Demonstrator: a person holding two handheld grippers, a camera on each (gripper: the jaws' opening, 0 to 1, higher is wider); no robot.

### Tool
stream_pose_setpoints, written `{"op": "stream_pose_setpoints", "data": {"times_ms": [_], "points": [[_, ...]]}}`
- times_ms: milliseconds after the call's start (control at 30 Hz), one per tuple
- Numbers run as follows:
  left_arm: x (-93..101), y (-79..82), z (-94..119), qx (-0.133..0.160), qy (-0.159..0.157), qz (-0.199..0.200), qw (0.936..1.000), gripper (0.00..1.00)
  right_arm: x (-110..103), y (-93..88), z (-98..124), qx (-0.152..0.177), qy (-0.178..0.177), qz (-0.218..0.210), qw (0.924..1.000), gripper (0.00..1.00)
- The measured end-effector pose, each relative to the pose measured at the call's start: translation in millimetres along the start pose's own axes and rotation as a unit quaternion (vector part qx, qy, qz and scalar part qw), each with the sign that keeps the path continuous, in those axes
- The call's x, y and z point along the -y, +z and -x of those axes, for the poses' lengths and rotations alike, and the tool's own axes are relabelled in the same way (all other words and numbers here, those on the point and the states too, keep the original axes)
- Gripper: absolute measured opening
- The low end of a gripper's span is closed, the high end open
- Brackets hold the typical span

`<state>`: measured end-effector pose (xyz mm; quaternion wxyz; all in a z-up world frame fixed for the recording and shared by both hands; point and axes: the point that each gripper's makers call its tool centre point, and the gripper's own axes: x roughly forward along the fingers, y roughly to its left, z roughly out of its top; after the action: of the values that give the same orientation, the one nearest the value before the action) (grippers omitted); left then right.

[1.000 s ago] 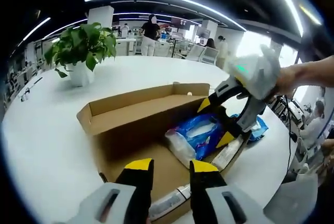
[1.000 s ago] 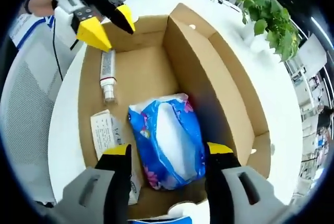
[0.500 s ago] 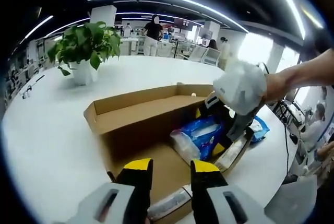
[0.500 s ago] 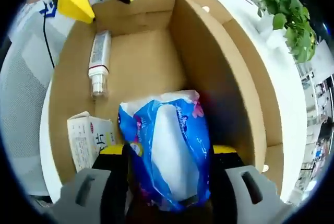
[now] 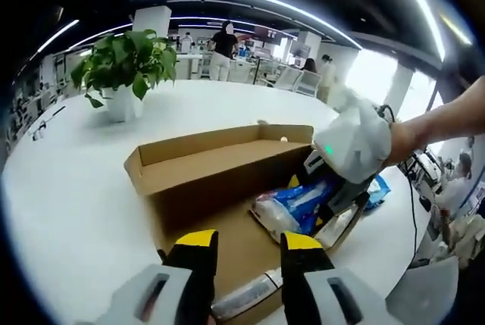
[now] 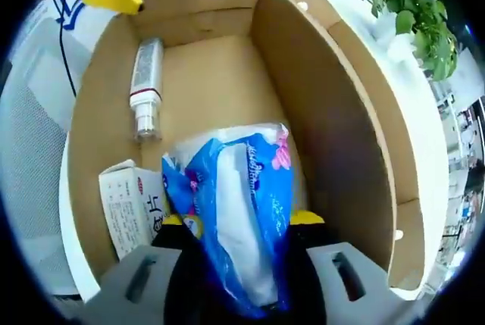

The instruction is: Operate the shoe box by opening the lid, removing the specified soft item, and placing it in the target area until the item is outside and the box remains undamaged.

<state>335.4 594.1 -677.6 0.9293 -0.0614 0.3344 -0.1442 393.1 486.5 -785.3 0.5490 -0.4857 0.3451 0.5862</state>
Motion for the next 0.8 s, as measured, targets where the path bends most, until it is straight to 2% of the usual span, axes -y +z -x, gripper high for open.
{"op": "stream_pose_setpoints", "data": {"times_ms": [200,500,800], "points": [[1.3,1.2,3,0.000,-0.001,-0.002,1.0000,0.33,-3,3.0,7,0.004,-0.013,0.012,0.9998,0.27],[0.6,-1.5,11,-0.003,0.002,-0.004,1.0000,0.34,0,13.7,27,0.032,-0.030,0.001,0.9990,0.27],[9.4,-5.9,22,-0.004,-0.001,-0.005,1.0000,0.37,4,19.4,51,0.050,-0.059,0.005,0.9970,0.27]]}}
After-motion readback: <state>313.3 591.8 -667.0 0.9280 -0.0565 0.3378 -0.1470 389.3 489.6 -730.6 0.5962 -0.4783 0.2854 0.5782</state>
